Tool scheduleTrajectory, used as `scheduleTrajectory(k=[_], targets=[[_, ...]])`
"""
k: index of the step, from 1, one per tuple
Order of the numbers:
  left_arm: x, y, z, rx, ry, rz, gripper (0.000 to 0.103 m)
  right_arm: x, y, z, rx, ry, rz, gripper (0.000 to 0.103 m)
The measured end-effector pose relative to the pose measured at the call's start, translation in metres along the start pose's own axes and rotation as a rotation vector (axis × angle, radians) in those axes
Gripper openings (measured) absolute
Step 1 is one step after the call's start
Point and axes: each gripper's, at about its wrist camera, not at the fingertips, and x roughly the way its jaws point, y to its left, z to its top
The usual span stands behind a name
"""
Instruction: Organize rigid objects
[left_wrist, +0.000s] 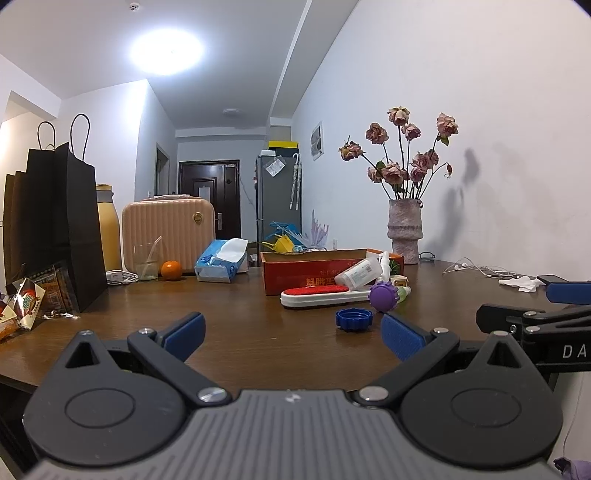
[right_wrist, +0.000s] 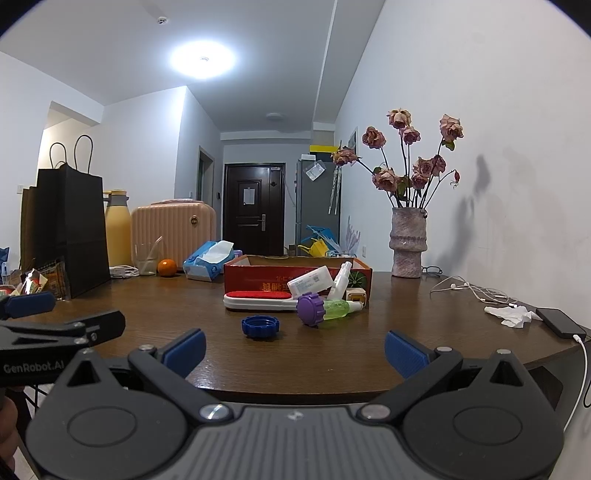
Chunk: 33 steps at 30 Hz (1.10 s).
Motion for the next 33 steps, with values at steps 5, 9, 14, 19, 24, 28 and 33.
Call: scheduleTrajectory(k=[5,9,14,19,24,28,33], targets=[[0.0002,-0.0003,0.0002,0.000,0.000,-0.001,0.103,0.0004,0.0012,-0.0006,0.000,-0.001,-0.002,0.103],[0.0004,0.0006,0.0003,-0.001,0.000,-0.003,0.103,0.0003,0.0007,-0.0006,0.000,-0.001,-0.002,0.103],[0.0004,0.0005,0.0002,-0.001,0.001,-0.002,0.103,0.0004,0.0007,-0.0007,0.001,0.000,-0.001,0.103],[0.0009,0.0010,0.0001,0.000,0.000,-0.004,0.103,0.0002,0.0001,-0.0013,0.004,0.000,-0.004,0.103],[0.0009,0.0009,0.0000,0.000,0.001,-0.005,0.103,0.0000,-0.0021,-0.0023,0.009,0.002,-0.007,0.103],[0.0010,0.0006,0.0000,0.000,0.001,-0.004,0.103,0.0001,-0.0021,-0.0023,0.010,0.002,-0.007,0.103],[0.0013,0.0008,0.0000,0.000,0.000,-0.005,0.103,-0.0002,-0.0026,-0.0024,0.016,0.004,-0.011,0.103]])
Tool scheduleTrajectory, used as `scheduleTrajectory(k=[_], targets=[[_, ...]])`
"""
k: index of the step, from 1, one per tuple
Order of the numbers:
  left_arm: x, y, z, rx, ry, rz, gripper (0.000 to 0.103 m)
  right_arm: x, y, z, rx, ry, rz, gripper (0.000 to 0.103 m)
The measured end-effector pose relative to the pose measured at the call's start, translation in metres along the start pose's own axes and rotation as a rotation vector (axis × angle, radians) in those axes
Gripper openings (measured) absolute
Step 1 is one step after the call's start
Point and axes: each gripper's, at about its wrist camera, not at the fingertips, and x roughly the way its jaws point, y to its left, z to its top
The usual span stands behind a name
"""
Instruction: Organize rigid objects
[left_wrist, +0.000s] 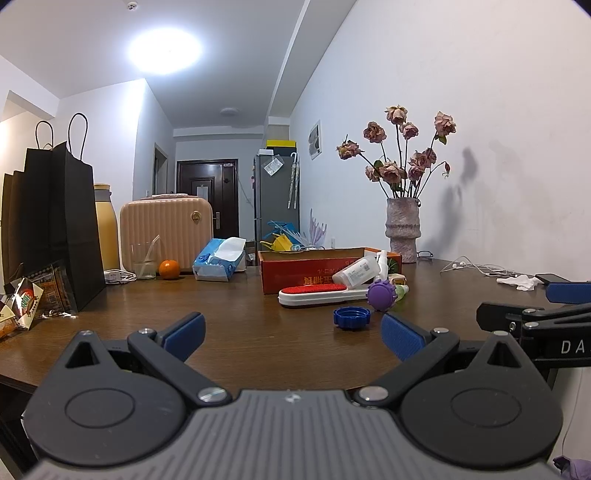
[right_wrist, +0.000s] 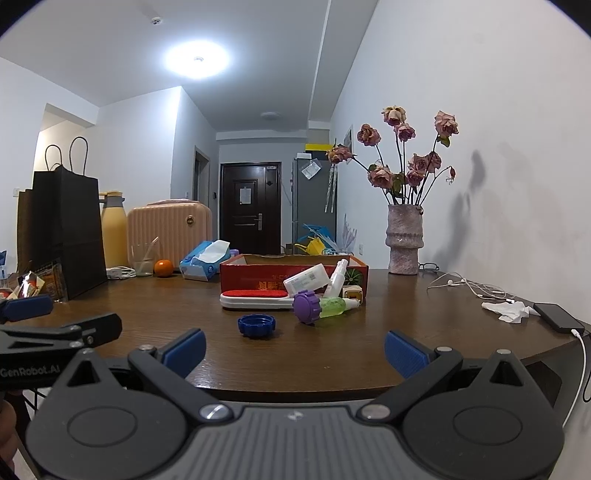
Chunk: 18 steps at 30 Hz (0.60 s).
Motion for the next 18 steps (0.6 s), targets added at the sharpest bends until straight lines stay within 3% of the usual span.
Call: scheduleTrajectory(k=[18], targets=[[0.0022,-0.0032,-0.0039,0.000,0.010,-0.001,0.103,0.0024,-0.0028,0.0001,0.021,0.011,-0.011,0.103]])
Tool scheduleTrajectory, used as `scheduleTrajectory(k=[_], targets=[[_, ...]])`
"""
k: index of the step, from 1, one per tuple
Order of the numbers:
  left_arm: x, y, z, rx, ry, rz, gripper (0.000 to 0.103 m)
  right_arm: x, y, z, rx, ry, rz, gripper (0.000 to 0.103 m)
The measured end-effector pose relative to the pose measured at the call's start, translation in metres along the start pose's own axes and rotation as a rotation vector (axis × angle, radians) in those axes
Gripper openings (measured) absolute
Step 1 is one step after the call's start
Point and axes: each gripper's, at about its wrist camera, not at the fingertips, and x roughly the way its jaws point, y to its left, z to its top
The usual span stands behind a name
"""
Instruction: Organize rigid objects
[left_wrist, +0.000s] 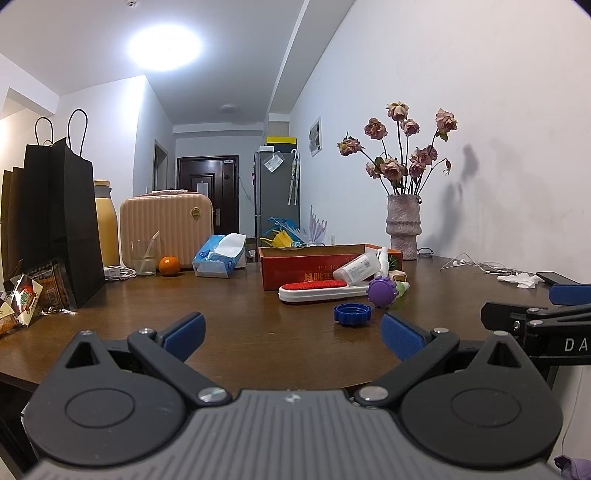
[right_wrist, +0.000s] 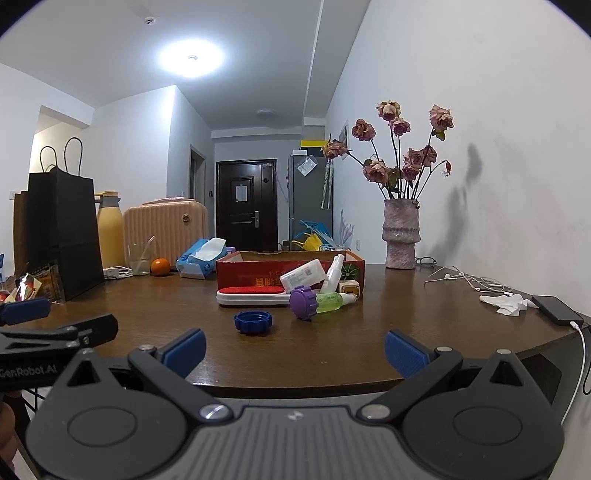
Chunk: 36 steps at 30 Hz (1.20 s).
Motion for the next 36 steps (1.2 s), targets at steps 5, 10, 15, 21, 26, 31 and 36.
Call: scheduleTrajectory(k=[5,10,15,21,26,31,36], targets=[[0.013,-0.001,0.005,0.022,0.009,0.005,0.103,0.006,-0.006,0.000,0.011,-0.002,-0.022,0.103],[0.044,-0.004,0.004,0.094,0.052,-0.018,0.103,0.036,-0.020,-0.003,0.068,0.042,-0.032,0.103],[0.070,-0.007,0.000,0.128,0.103,-0.046,0.103,0.073,-0.030,0.001,0.080,0.122,-0.006,0.098],[0.111,-0.020,0.013,0.082,0.199,-0.131,0.103,0.132,-0.054,0.016,0.124,0.232,0.050,0.086],[0.171,-0.036,0.025,0.058,0.271,-0.162,0.103,0.182,-0.081,0.037,0.222,0.248,0.078,0.086],[0.228,-0.043,0.026,0.048,0.320,-0.176,0.103,0.231,-0.092,0.055,0.253,0.255,0.158,0.079],[0.267,-0.033,0.020,-0.087,0.532,-0.235,0.087,0.277,-0.078,0.061,0.258,0.295,0.271,0.051]])
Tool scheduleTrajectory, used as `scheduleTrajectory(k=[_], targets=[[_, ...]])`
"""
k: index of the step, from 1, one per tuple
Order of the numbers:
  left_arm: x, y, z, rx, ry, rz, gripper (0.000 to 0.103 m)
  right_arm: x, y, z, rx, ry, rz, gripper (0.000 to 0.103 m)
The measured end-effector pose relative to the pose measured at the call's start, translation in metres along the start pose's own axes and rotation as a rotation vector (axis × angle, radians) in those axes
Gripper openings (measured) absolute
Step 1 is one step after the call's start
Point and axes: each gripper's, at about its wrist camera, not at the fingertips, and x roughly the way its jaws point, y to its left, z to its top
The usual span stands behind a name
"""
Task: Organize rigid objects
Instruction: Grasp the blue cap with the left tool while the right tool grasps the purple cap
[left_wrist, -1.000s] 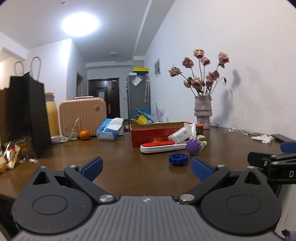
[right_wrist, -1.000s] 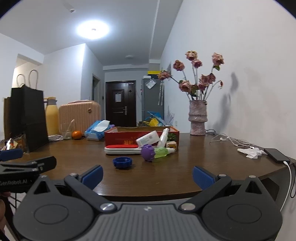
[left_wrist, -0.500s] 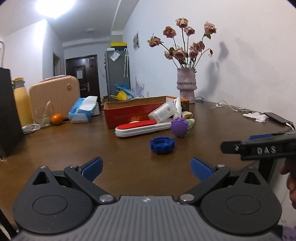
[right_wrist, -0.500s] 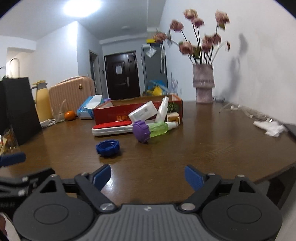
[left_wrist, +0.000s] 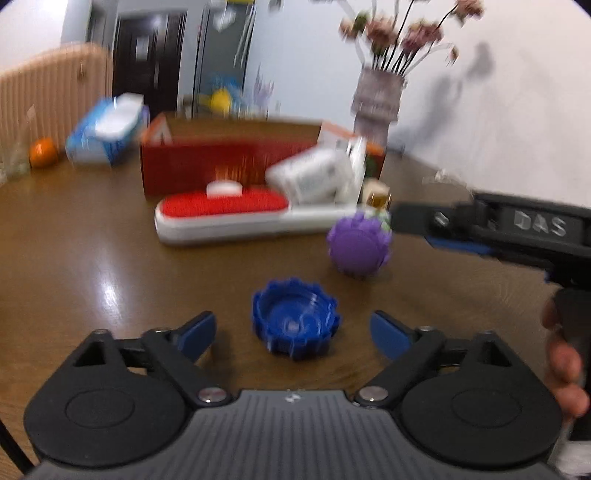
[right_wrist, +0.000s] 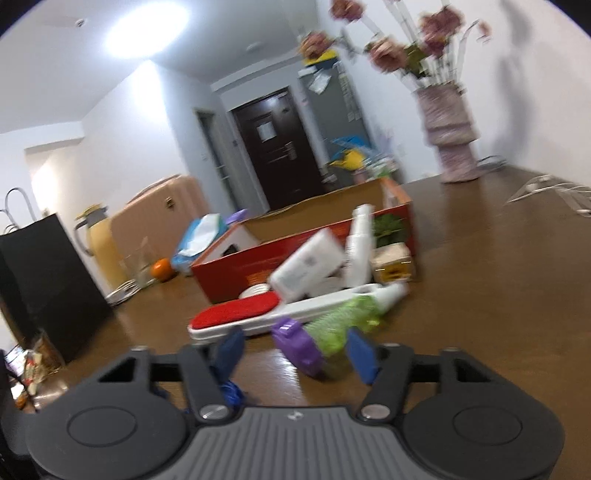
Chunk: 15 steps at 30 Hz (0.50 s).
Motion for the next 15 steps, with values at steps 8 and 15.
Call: scheduleTrajectory(k=[8,15], targets=[[-0.005,0.013,0.000,-0.034,-0.010,0.025,0.054,0.039,0.028,-0.010,-0.162,0.045,-0.058,0.019],[-0.039,0.047,-0.016,-0.042,-0.024,0.131,0.055,0.018,0.077,-0.047,-0.472,0.099,0.004,0.014]])
